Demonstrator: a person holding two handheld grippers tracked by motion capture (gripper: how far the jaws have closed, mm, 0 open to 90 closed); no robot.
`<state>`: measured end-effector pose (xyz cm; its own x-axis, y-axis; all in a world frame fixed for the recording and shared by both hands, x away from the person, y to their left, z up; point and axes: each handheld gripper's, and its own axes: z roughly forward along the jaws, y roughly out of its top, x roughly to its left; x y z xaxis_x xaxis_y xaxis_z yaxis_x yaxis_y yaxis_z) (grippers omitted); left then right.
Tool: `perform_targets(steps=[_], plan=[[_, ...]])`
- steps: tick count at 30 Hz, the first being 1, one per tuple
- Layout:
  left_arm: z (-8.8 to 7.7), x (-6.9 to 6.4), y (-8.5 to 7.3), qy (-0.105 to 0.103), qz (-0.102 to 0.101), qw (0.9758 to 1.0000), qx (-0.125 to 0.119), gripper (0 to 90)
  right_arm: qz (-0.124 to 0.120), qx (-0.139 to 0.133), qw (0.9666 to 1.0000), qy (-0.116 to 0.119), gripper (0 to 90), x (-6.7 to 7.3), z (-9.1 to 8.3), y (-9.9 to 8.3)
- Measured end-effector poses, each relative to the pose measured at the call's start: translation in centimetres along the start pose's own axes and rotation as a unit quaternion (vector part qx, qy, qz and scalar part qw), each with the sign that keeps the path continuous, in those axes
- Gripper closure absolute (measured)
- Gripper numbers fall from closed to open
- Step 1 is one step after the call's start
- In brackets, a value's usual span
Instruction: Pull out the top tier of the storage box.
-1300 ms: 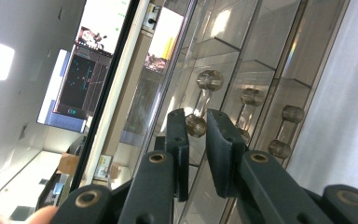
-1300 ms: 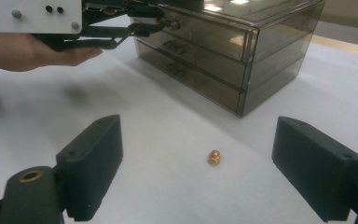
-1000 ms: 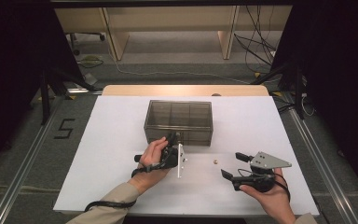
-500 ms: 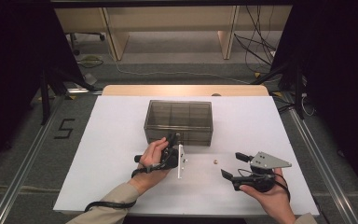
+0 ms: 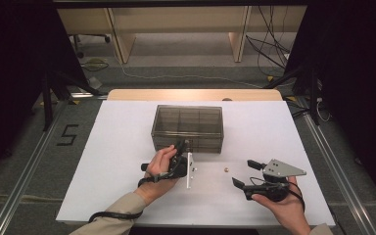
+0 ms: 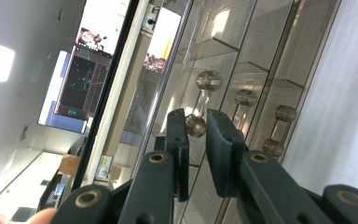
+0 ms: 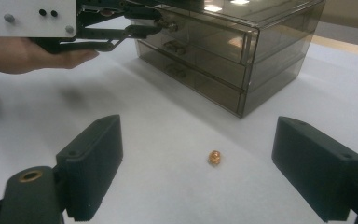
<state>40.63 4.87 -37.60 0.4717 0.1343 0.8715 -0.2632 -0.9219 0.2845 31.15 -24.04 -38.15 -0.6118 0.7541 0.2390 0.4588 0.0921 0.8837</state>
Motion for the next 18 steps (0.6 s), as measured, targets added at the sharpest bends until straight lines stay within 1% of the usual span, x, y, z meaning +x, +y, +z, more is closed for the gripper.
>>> perform_targets(steps=[4, 5, 6, 7, 12, 13, 15, 17, 18], plan=[[-0.14, -0.01, 0.02, 0.000, 0.001, 1.0000, -0.001, 79.6, 0.001, 0.001, 1.0000, 0.000, 17.0, 0.00, 0.00, 0.00], [-0.30, 0.01, 0.05, 0.009, 0.005, 0.9999, -0.004, 80.9, 0.000, 0.000, 1.0000, 0.000, 17.0, 0.00, -0.01, 0.00], [-0.40, 0.12, 0.09, 0.002, 0.000, 0.9999, -0.013, 89.8, 0.000, 0.000, 1.0000, 0.000, 17.1, 0.00, -0.01, 0.00], [-0.42, 0.15, 0.15, -0.001, -0.001, 0.9999, -0.012, 89.8, 0.000, 0.000, 1.0000, 0.000, 17.1, 0.00, 0.00, 0.00], [-0.34, 0.20, 0.02, 0.000, -0.003, 0.9999, -0.013, 89.7, -0.001, -0.001, 1.0000, 0.000, 17.0, 0.01, 0.00, 0.00], [-0.41, 0.23, 0.02, -0.001, -0.001, 0.9999, -0.012, 89.5, 0.000, -0.001, 1.0000, 0.000, 17.0, 0.01, -0.03, 0.00], [-0.51, 0.23, 0.05, -0.001, -0.003, 0.9999, -0.017, 87.9, 0.001, 0.000, 1.0000, -0.001, 17.0, -0.04, -0.05, -0.01], [-0.61, 0.33, 0.13, 0.005, -0.004, 0.9998, -0.019, 85.8, 0.001, 0.000, 1.0000, -0.001, 17.1, -0.06, -0.04, -0.02], [-0.64, 0.39, 0.15, 0.006, -0.004, 0.9998, -0.019, 82.2, 0.001, 0.000, 1.0000, 0.000, 17.0, 0.00, -0.03, -0.01]])
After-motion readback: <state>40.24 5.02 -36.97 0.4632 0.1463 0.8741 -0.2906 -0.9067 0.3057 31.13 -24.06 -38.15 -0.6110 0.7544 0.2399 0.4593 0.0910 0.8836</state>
